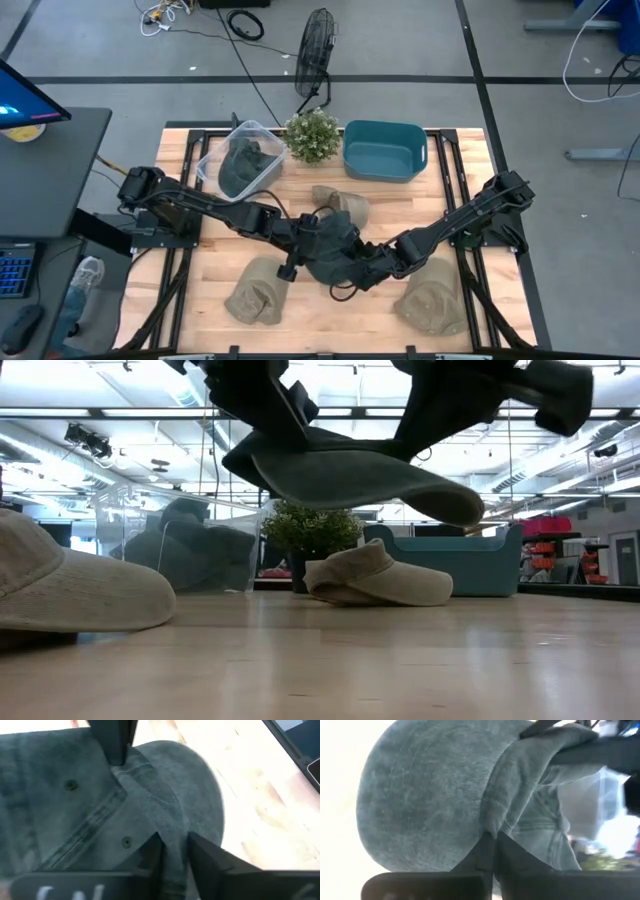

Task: Pick & Place hat
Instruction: Put the gray cap into the transparent bin

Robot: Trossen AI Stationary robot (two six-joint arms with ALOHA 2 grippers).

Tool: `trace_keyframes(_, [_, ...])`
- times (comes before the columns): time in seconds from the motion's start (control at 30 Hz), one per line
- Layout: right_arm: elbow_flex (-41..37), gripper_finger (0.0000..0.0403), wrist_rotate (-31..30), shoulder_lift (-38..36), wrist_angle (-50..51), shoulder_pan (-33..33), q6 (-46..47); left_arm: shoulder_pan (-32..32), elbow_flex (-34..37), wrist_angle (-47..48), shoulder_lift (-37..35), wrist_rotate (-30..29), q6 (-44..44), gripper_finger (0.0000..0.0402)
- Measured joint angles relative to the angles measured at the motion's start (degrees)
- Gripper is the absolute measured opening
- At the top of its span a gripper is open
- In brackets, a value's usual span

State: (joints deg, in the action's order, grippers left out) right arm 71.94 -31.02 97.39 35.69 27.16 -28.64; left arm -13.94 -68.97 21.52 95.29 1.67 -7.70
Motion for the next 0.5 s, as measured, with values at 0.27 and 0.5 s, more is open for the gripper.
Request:
trace_keyframes(0.27, [0.0,0.0077,3.5,0.0,-0.2,0.2,12.9,1.6,0.0,3.2,0.0,0.5,0.0,0.001])
trace_keyframes(0.5, [0.0,0.0155,3.9,0.0,0.2,0.3,24.1,2.3,-1.0,8.6,-1.6,-0.2,-1.8,0.001])
